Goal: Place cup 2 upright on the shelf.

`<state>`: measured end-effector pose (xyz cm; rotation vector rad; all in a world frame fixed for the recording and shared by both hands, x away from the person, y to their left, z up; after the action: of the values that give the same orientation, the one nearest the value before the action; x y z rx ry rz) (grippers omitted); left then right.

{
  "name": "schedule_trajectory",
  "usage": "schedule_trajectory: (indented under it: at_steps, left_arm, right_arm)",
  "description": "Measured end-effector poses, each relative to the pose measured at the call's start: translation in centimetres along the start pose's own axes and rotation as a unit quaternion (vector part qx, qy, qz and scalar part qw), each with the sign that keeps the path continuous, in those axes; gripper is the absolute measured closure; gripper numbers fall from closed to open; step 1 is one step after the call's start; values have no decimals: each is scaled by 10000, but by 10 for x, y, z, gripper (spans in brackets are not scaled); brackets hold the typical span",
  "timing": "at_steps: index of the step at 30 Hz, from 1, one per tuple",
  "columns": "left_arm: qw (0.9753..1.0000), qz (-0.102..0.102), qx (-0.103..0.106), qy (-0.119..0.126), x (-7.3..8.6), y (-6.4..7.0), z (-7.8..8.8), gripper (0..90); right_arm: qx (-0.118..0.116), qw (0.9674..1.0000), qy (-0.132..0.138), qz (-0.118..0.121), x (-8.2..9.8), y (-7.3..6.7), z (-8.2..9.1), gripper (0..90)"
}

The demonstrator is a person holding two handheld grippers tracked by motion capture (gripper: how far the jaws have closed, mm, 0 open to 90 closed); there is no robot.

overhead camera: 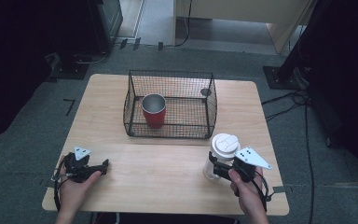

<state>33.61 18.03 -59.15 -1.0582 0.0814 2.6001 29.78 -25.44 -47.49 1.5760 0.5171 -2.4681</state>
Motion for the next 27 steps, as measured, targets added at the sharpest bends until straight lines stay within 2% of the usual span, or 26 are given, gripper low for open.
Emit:
schedule_trajectory:
  at_steps: [15,27]
  left_arm:
    - [10000,12,-1,11,0,0,0,25]
    - [10000,14,-3,21,0,1,0,25]
  right_arm:
    - [-132,9997,210,73,-28,-17,-5,163]
    - [-225,9988,423,73,-57,-28,-14,163]
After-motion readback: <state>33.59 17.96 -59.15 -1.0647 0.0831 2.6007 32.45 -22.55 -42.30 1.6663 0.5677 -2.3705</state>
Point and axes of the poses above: each handheld gripper's, and its own axes: z roughly backward along the jaws, x roughly out of its underside, y roughly to its right, the point moved 10 cm from there along -z, roughly forward along the jaws, and after that the axes turned 5 degrees about -z, right-handed, at the moved point
